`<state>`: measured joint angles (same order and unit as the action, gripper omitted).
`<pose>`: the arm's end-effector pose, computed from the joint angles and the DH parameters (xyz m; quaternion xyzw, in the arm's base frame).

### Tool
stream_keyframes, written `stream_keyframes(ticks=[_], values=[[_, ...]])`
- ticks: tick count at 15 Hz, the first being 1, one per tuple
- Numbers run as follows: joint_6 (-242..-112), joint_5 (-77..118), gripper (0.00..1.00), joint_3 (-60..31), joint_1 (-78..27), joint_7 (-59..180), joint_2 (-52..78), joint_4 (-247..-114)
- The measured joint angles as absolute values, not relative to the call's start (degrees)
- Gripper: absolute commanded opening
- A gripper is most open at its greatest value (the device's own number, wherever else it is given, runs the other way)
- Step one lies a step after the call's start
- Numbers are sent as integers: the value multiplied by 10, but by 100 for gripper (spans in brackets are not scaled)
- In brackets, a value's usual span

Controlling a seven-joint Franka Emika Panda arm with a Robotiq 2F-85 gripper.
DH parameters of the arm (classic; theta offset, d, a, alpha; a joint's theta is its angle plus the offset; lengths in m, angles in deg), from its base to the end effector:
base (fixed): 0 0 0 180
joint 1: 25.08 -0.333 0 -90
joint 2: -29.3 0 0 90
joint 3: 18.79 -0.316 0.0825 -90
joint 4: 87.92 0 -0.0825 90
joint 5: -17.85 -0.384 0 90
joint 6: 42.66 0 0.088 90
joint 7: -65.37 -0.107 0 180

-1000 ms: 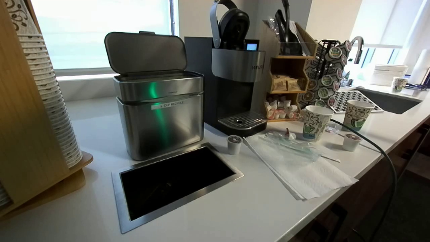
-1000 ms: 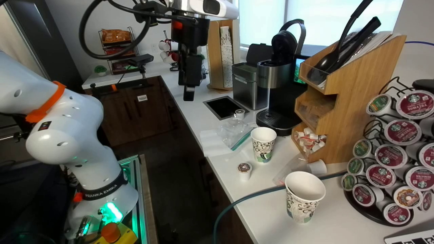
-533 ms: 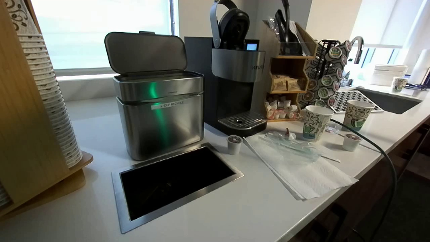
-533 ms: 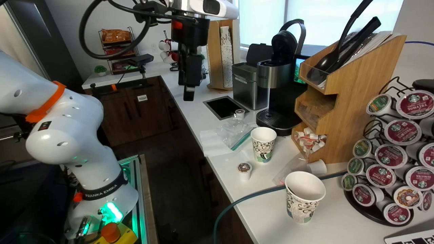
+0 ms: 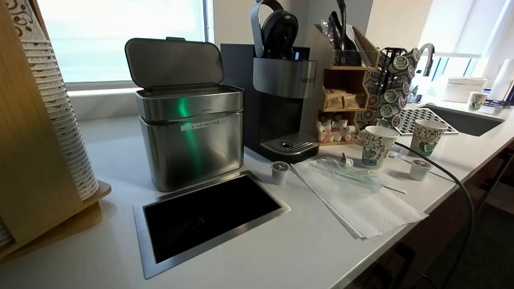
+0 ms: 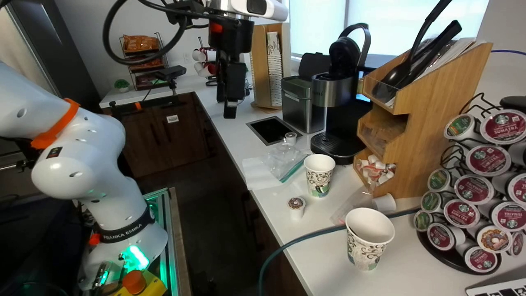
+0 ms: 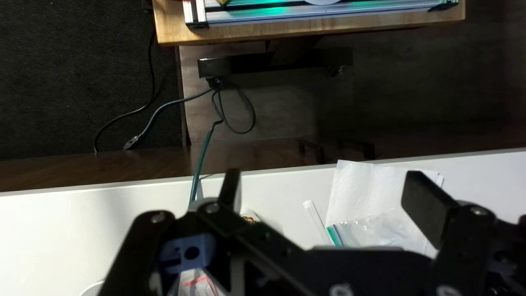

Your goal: Close the coffee maker

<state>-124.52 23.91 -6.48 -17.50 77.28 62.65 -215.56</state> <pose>0.3205 -0.1457 0.5663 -0.9924 0.0468 0.1080 0.0345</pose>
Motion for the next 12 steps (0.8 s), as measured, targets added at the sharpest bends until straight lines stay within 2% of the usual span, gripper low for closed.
stream_keyframes(ticks=[12], values=[[-1345, 204, 100, -208, -171, 445, 602, -2065]])
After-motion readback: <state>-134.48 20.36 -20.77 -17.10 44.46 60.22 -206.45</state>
